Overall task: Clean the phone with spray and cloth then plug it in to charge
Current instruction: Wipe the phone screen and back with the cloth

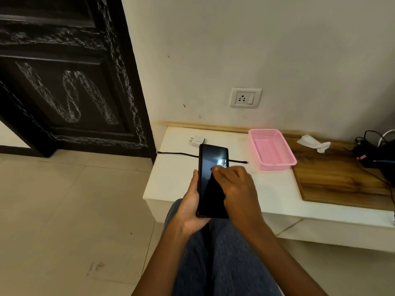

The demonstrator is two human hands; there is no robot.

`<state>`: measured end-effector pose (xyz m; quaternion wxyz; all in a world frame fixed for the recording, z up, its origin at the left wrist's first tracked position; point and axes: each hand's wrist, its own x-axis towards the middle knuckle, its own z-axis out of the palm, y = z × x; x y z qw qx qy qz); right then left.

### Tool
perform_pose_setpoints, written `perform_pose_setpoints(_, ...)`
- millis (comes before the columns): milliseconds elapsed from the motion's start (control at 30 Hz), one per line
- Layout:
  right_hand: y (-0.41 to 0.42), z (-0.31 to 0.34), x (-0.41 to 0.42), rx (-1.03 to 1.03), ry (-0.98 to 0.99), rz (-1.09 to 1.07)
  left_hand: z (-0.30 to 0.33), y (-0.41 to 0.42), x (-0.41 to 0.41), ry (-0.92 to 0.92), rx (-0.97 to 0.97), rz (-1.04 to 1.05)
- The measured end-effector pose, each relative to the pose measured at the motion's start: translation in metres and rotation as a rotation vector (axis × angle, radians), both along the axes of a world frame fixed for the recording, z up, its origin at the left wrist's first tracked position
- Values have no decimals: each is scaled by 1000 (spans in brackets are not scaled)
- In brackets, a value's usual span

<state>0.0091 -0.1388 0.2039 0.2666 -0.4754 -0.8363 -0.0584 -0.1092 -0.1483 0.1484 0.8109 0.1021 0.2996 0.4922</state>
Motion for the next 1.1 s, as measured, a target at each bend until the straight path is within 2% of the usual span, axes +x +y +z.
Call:
perform_pose_setpoints(100, -6, -7, 7, -6, -42, 89, -1, -3, -3, -26, 11, 13)
perform_pose_setpoints(300, 11, 2, 15, -68, 21, -37, 2, -3, 1, -4, 33, 6)
perform_pose_setpoints(500, -1, -6, 18, -87, -14, 124, 1, -5, -3, -34, 36, 28)
perform_pose_setpoints(633, 13, -5, 21, -249, 196, -22, 3, -4, 1, -14, 38, 12)
perform_pose_setpoints(733, 1, -9, 14, -250, 288, -5, 4, -2, -2, -8, 21, 19)
perform_pose_setpoints(833, -12, -13, 12, -137, 99, 105, 2, -2, -5, -11, 0, 34)
perform_pose_setpoints(867, -9, -13, 14, -91, 90, 129, 2, -2, -5, -20, 1, 34)
perform_pose_setpoints(967, 8, -10, 19, -118, 225, 11, 4, -4, 0, -41, 20, 19)
perform_pose_setpoints(1033, 14, -9, 19, -208, 307, -25, 4, -3, 1, -17, 24, 7)
perform_pose_setpoints(1100, 10, -9, 12, -181, 194, 31, 3, -1, -1, -1, 20, 16)
